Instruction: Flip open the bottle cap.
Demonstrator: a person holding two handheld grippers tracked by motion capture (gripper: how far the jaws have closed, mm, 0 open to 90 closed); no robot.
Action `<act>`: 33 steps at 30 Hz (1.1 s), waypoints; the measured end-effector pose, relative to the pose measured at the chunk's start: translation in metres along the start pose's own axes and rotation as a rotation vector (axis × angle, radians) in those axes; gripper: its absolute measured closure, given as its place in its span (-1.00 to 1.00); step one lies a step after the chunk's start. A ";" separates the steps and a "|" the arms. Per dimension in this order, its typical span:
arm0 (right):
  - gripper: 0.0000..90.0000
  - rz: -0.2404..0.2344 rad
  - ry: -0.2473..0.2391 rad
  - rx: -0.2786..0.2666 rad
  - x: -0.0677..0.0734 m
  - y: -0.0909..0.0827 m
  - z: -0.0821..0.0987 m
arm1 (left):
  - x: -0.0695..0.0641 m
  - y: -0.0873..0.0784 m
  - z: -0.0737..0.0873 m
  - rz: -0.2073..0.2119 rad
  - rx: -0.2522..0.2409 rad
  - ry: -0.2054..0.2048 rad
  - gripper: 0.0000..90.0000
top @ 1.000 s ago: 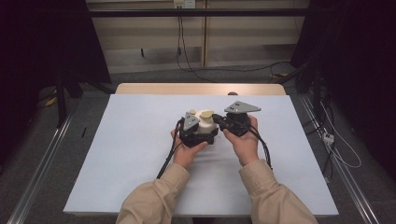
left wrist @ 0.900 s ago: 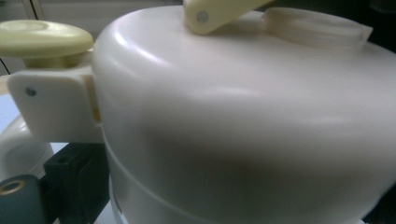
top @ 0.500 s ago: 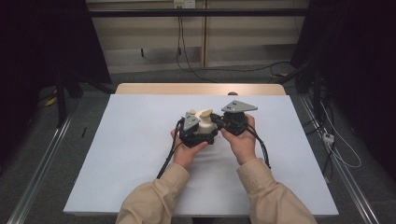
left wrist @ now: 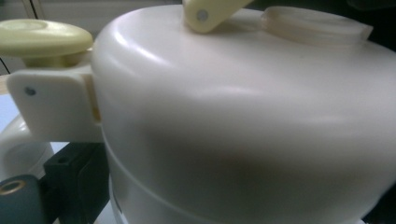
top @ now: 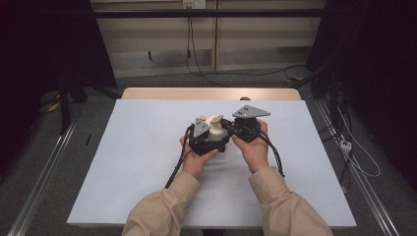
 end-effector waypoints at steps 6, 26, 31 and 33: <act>1.00 0.001 0.004 -0.002 0.000 0.001 -0.001 | 0.000 0.000 0.000 0.000 0.001 0.000 -0.89; 1.00 -0.006 -0.002 -0.001 0.002 0.004 -0.004 | 0.000 0.000 0.000 -0.002 0.002 -0.002 -0.89; 1.00 -0.008 -0.002 -0.001 0.002 0.006 -0.005 | 0.000 0.000 0.000 -0.002 0.003 -0.002 -0.89; 1.00 -0.009 -0.004 -0.001 0.002 0.006 -0.005 | 0.000 0.000 0.000 -0.003 0.002 -0.001 -0.89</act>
Point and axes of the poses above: each handheld gripper's, and its own axes: y roughly forward along the jaws, z roughly out of its underside, x roughly to its left, the point moved 10 cm from there along y, roughly forward along the jaws, and after that the axes turned 5 degrees about z, right-handed, at the moved point
